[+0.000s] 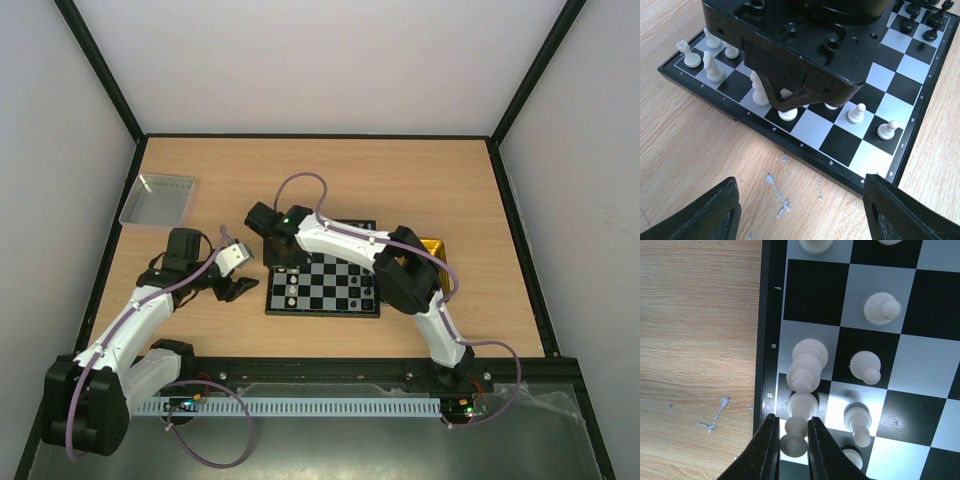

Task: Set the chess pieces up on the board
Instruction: Place the chess piece on the chessboard.

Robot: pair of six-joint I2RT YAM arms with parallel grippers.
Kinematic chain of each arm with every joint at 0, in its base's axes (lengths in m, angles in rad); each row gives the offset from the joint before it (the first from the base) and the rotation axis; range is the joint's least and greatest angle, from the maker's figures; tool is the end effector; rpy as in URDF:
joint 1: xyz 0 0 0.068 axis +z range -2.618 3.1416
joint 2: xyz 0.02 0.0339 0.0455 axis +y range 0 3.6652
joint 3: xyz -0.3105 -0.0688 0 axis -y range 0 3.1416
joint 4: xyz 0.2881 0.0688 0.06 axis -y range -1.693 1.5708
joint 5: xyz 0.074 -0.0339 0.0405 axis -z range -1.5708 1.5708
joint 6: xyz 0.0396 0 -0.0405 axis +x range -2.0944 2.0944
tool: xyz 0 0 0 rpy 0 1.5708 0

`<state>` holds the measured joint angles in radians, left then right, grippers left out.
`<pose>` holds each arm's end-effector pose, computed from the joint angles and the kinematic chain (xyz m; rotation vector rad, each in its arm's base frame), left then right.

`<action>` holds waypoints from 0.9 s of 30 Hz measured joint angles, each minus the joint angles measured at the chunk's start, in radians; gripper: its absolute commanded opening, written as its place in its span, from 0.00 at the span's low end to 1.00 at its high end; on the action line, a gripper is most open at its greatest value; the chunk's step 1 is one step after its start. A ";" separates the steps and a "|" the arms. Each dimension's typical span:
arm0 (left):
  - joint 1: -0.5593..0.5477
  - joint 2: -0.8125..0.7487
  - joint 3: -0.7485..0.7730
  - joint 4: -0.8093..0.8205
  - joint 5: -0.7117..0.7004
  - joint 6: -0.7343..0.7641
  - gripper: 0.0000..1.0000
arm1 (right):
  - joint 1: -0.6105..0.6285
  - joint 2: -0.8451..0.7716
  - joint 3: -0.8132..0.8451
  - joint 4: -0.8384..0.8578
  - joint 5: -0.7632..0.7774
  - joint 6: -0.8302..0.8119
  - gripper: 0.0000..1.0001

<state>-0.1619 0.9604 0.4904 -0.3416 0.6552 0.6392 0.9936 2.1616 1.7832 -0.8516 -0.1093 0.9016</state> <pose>0.1921 -0.0558 0.2145 1.1391 1.9207 -0.5220 0.2805 0.4387 0.2138 -0.1655 2.9830 0.5128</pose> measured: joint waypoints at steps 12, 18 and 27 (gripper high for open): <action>0.000 0.000 -0.002 0.000 0.002 0.000 0.69 | 0.000 0.000 0.010 -0.002 0.010 0.001 0.20; 0.000 0.000 -0.002 0.000 0.005 0.000 0.71 | 0.000 0.000 0.039 -0.009 0.019 0.001 0.23; -0.029 0.008 0.004 -0.013 0.016 0.011 0.73 | 0.000 -0.019 0.035 -0.027 0.048 0.004 0.23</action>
<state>-0.1909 0.9680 0.4946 -0.3550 0.6712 0.6506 0.9936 2.1422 1.8183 -0.8787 -0.0608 0.9058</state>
